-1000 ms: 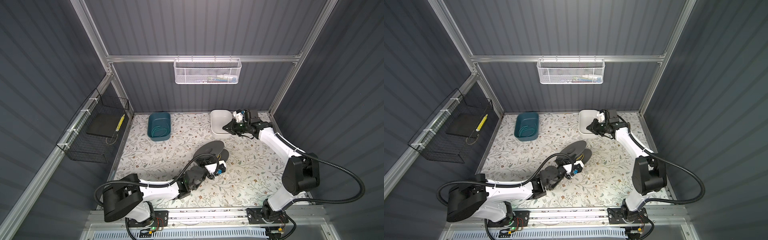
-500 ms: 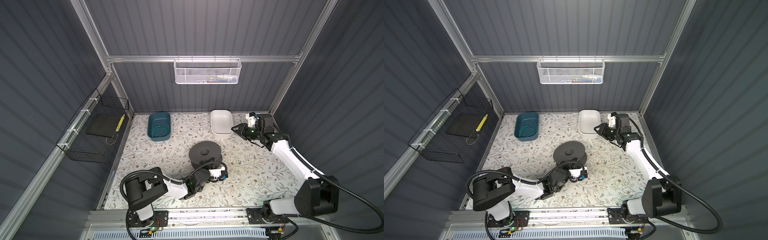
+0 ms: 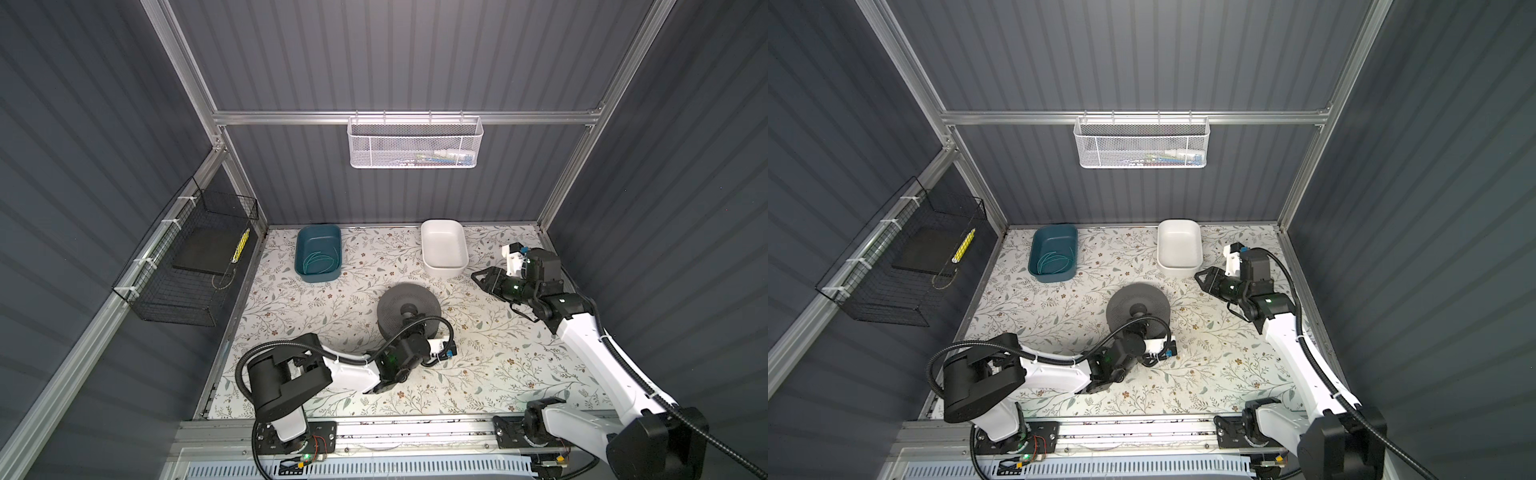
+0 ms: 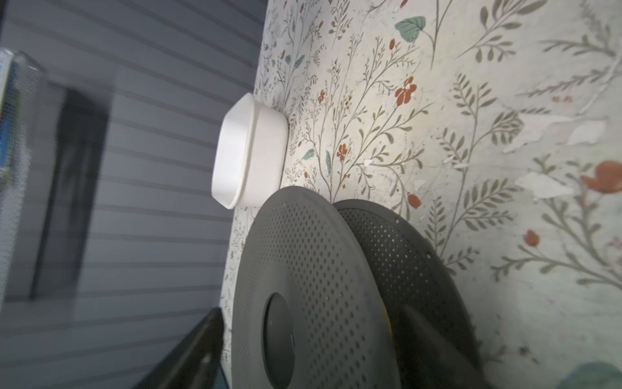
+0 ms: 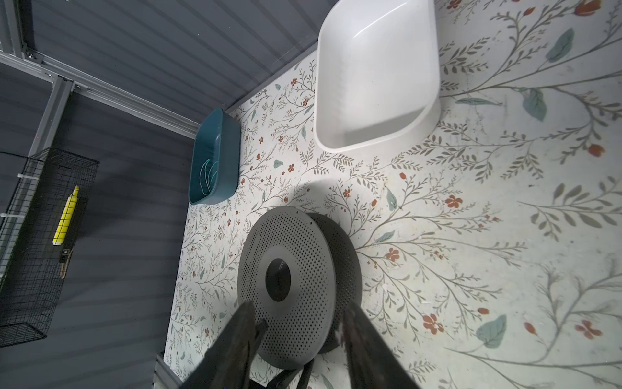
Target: Wrap the cables
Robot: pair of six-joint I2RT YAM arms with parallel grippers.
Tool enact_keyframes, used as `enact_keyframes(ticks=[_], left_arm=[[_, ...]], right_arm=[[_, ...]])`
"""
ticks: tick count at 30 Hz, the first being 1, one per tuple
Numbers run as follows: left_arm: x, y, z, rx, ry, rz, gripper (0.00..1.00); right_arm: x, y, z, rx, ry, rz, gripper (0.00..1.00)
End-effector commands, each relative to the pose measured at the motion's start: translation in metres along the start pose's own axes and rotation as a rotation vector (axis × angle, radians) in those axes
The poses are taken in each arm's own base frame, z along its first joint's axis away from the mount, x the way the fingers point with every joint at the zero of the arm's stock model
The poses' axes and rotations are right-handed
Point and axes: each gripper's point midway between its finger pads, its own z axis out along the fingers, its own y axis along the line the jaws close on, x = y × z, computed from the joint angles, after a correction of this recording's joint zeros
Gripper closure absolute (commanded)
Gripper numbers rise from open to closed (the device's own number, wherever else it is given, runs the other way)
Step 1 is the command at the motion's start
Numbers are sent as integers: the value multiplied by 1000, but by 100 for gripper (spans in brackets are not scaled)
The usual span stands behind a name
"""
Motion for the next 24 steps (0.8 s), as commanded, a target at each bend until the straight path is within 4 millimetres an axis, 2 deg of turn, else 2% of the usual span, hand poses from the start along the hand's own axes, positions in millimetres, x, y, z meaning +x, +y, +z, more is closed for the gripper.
enact_keyframes(ticks=[1, 8, 12, 17, 24], left_arm=[[-9, 6, -10, 110, 8, -82, 1], [-11, -4, -31, 307, 65, -111, 1], [-13, -1, -44, 355, 79, -145, 1], [-19, 21, -60, 335, 68, -185, 1], [-41, 66, -93, 280, -39, -275, 1]], right_arm=[[3, -5, -10, 24, -12, -28, 52], [8, -14, -14, 42, -16, -20, 44], [9, -15, -16, 50, -11, -27, 42], [4, -12, -19, 45, -27, -45, 41], [5, -12, -28, 63, -33, -66, 37]])
